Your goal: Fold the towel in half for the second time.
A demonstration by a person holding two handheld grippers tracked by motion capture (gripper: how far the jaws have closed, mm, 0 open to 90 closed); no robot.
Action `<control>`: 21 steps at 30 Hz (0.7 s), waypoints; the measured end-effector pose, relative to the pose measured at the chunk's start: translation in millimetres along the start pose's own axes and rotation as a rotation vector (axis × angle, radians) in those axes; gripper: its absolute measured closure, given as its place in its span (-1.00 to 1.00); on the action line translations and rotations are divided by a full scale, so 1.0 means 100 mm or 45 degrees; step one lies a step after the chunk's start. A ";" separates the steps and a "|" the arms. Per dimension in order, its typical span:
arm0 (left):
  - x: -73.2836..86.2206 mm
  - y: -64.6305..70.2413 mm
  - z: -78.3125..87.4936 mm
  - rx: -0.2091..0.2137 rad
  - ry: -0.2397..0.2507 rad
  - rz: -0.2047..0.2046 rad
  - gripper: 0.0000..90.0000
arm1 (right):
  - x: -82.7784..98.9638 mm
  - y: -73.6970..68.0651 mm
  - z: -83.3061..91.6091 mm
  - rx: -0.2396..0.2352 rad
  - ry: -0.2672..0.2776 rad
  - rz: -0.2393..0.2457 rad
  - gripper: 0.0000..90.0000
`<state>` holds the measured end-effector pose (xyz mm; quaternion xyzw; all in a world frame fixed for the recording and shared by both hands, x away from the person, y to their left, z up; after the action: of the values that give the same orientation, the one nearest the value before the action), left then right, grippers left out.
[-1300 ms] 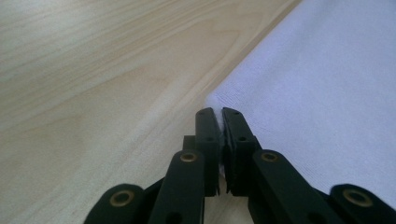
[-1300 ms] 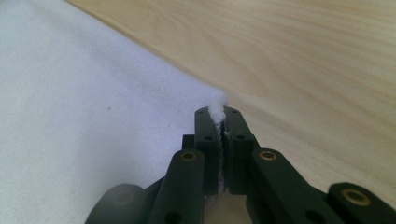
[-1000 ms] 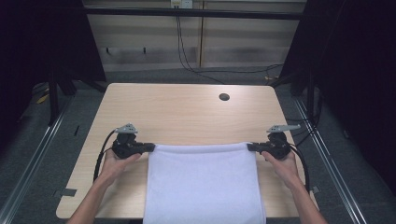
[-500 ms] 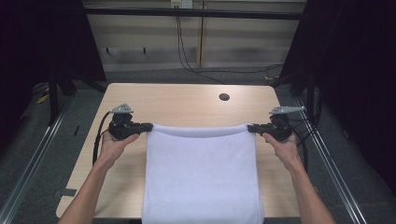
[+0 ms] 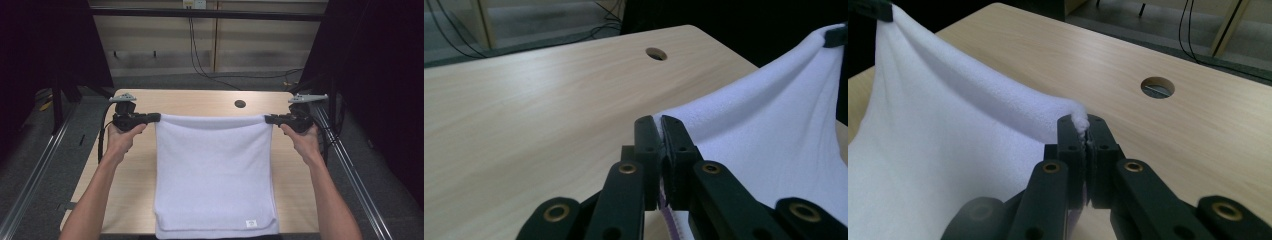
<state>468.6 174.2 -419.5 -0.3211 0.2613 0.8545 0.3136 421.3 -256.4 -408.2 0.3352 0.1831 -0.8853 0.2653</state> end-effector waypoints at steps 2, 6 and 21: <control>-0.10 0.02 0.02 -0.017 0.006 -0.030 0.94 | -0.09 0.02 0.01 0.014 0.002 0.003 0.94; -0.28 0.10 0.13 -0.022 0.065 -0.069 0.93 | -0.23 0.12 0.05 0.062 0.003 -0.016 0.94; 0.27 0.54 0.45 0.087 0.085 -0.204 0.93 | 0.16 -0.27 0.43 -0.010 0.095 0.078 0.93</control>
<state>397.7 177.4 -396.0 -0.3585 0.2739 0.8061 0.3830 373.7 -262.3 -385.1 0.3724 0.1859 -0.8630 0.2864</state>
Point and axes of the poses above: each handheld gripper's, and its own axes: z roughly backward along the jaws, x roughly out of its underside, y roughly to its right, the point moved 6 cm from there along -z, roughly forward along the jaws, and after that the axes turned 12 degrees about -y, right-handed, at the moved point
